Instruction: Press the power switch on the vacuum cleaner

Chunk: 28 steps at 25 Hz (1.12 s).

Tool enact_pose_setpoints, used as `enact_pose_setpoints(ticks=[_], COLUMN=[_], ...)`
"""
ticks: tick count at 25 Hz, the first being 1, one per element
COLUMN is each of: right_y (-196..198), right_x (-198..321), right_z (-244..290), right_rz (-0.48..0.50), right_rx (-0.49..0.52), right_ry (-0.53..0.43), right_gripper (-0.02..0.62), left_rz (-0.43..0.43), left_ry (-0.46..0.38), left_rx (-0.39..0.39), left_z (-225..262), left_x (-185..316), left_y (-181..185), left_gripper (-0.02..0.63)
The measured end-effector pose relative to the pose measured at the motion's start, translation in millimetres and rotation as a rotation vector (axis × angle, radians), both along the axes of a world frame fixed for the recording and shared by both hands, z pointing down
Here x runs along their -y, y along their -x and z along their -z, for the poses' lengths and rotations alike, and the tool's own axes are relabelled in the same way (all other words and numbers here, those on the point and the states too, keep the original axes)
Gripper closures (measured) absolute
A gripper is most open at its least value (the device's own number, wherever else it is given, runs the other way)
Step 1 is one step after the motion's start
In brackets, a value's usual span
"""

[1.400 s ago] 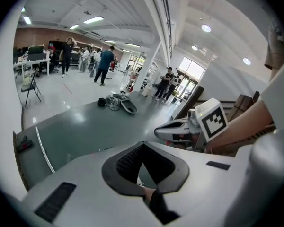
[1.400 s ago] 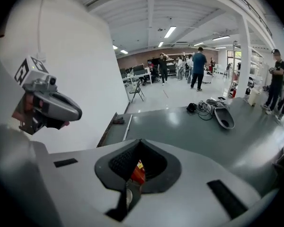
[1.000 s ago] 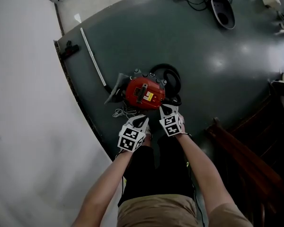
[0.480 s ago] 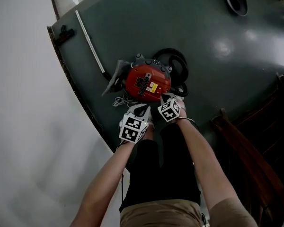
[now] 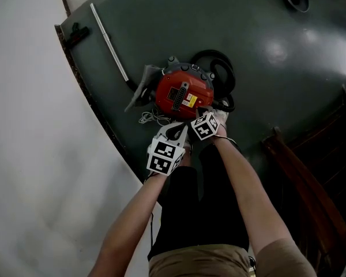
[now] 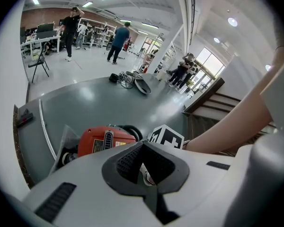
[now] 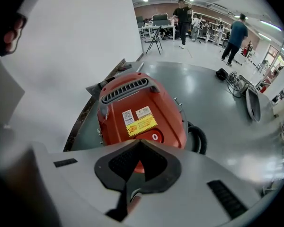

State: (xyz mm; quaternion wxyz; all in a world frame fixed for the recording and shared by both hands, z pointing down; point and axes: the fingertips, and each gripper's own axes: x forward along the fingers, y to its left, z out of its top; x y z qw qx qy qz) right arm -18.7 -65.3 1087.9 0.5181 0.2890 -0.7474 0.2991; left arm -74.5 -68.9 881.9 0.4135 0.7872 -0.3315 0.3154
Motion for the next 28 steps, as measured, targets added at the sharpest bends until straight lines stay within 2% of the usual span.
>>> enact_pose_setpoints(ticks=[5,8,10,12,14,18,22,25,28], right_y=[3.9,2.2,1.9,-2.1,-4.1,-8.7,-22.7,-30.8,-43.2], right_x=[-4.3,-3.5,-7.1,-15.2,-13.4,1.7,5.2,0.0,18.9], right_z=[-13.8,-17.2,-16.8,-7.1,16.5,89.5,191.7,289.9,402.0], right_rz=[-0.037,-0.002,-0.032,-0.094,-0.146,-0.169,-0.199,-0.230,-0.296], right_rx=[-0.019,-0.064,-0.072,-0.033,0.054,0.239,0.428,0.499,0.578], right_ry=[0.059,0.030,0.079,0.154,0.135,-0.011,-0.119,-0.194,-0.330], right_gripper=[0.584,0.584,0.584,0.584,0.583,0.583,0.583,0.583,0.584], left_rz=[-0.004,-0.011,-0.017,-0.026,-0.039,-0.047,-0.046,-0.029,-0.027], left_ry=[0.004,-0.011,-0.017,-0.028,-0.055,-0.114,-0.174,-0.210,-0.305], left_rx=[-0.013,-0.017,-0.011,-0.015,-0.036,-0.060,-0.078,-0.091,-0.123], left_z=[5.0,9.8,14.5,24.9,42.6,87.3,144.8,213.6,295.5], left_x=[-2.1,0.3,1.8,3.2,6.5,17.4,21.6,11.0,8.5], left_y=[3.7,2.0,2.7,3.1,3.6,11.4,15.5,16.1,8.5], left_gripper=[0.601,0.601,0.601,0.601,0.601,0.601,0.601,0.601,0.601])
